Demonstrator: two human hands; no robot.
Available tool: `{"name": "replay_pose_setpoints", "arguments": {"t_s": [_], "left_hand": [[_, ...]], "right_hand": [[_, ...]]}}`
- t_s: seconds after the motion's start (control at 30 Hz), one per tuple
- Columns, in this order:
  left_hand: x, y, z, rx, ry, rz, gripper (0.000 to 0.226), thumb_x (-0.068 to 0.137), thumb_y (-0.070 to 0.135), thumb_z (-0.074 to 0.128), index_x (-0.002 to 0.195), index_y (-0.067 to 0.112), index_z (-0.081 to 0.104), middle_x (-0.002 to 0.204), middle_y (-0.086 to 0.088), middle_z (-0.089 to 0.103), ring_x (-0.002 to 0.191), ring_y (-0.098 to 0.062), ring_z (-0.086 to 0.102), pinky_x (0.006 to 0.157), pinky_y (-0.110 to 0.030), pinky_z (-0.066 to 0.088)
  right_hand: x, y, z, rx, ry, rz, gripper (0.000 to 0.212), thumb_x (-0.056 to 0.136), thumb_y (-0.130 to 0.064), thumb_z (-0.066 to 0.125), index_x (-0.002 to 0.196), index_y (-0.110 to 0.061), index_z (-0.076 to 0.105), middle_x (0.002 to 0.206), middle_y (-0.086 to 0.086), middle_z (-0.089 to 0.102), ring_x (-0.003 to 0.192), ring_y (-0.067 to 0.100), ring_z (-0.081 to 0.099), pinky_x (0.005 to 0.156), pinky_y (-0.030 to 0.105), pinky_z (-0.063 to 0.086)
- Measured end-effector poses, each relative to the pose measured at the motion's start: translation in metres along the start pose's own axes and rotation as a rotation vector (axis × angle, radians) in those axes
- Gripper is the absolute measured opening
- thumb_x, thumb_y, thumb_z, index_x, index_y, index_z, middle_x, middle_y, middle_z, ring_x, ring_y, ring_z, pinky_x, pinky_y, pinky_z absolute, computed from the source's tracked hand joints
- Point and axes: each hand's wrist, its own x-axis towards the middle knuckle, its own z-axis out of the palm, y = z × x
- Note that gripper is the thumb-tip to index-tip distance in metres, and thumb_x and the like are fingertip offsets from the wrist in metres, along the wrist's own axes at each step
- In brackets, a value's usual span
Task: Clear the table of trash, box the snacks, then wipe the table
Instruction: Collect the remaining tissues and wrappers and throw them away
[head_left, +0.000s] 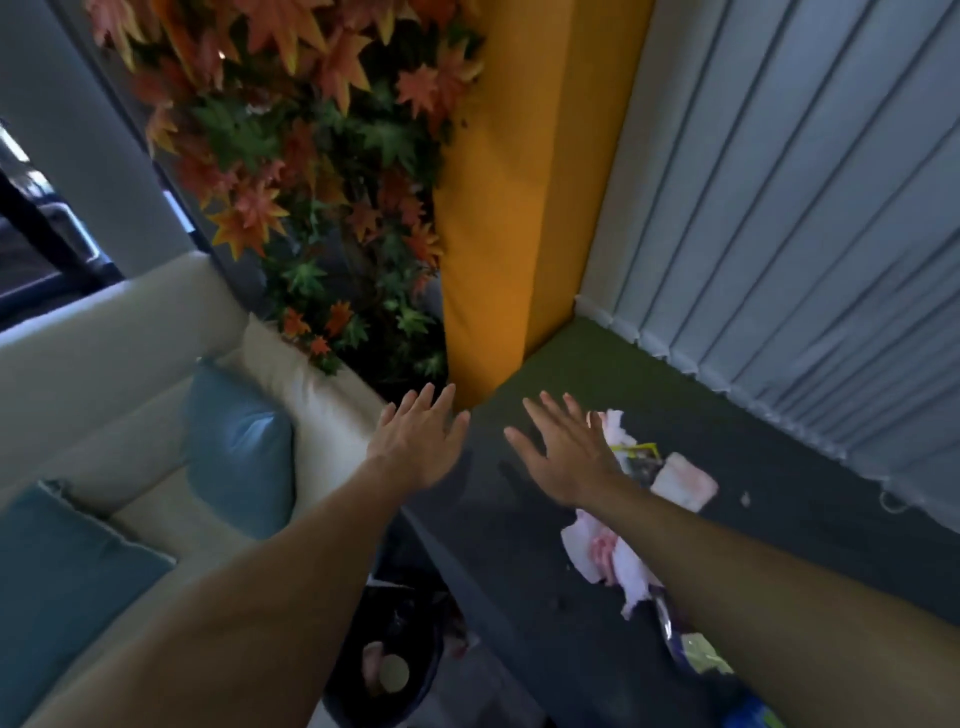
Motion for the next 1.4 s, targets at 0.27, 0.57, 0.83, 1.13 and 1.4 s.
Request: {"name": "replay_pose_setpoints", "arguments": {"t_s": [0.27, 0.57, 0.83, 1.13, 1.4], "left_hand": [[0.019, 0.093, 0.019, 0.045, -0.055, 0.142, 0.065, 0.104, 0.055, 0.022, 0.161, 0.026, 0.012, 0.168, -0.005, 0.012, 0.154, -0.026, 0.011, 0.124, -0.047, 0.010], [0.028, 0.164, 0.051, 0.115, -0.107, 0.231, 0.064, 0.104, 0.055, 0.023, 0.160, 0.027, 0.011, 0.168, -0.006, 0.012, 0.154, -0.029, 0.013, 0.124, -0.047, 0.013], [0.041, 0.184, 0.069, 0.187, -0.210, 0.330, 0.070, 0.102, 0.055, 0.033, 0.161, 0.026, 0.008, 0.168, -0.005, 0.010, 0.152, -0.032, 0.016, 0.121, -0.046, 0.016], [0.074, 0.191, 0.094, 0.215, -0.357, 0.438, 0.087, 0.091, 0.063, 0.055, 0.159, 0.027, 0.014, 0.167, -0.009, 0.013, 0.152, -0.031, 0.017, 0.121, -0.047, 0.024], [0.097, 0.180, 0.135, 0.197, -0.466, 0.491, 0.109, 0.073, 0.075, 0.065, 0.158, 0.034, 0.010, 0.159, -0.010, 0.025, 0.145, -0.035, 0.031, 0.109, -0.054, 0.040]], "right_hand": [[-0.041, 0.096, -0.028, 0.055, 0.089, 0.187, 0.068, 0.097, -0.067, 0.026, 0.154, -0.031, 0.025, 0.165, -0.002, 0.014, 0.152, 0.029, 0.007, 0.119, 0.061, 0.009], [-0.079, 0.171, -0.034, 0.156, 0.048, 0.308, 0.077, 0.091, -0.076, 0.028, 0.155, -0.033, 0.020, 0.166, -0.007, 0.006, 0.152, 0.027, 0.002, 0.115, 0.066, 0.011], [-0.093, 0.200, -0.022, 0.252, 0.005, 0.386, 0.086, 0.086, -0.074, 0.047, 0.156, -0.036, 0.015, 0.166, -0.010, 0.001, 0.152, 0.027, 0.001, 0.116, 0.061, 0.020], [-0.099, 0.198, 0.004, 0.325, -0.036, 0.458, 0.093, 0.083, -0.057, 0.065, 0.157, -0.029, 0.015, 0.166, -0.007, 0.000, 0.152, 0.026, -0.002, 0.118, 0.052, 0.025], [-0.081, 0.178, 0.050, 0.399, -0.070, 0.499, 0.078, 0.090, -0.044, 0.067, 0.153, -0.035, 0.021, 0.166, -0.003, 0.010, 0.147, 0.026, 0.028, 0.111, 0.046, 0.038]]}}
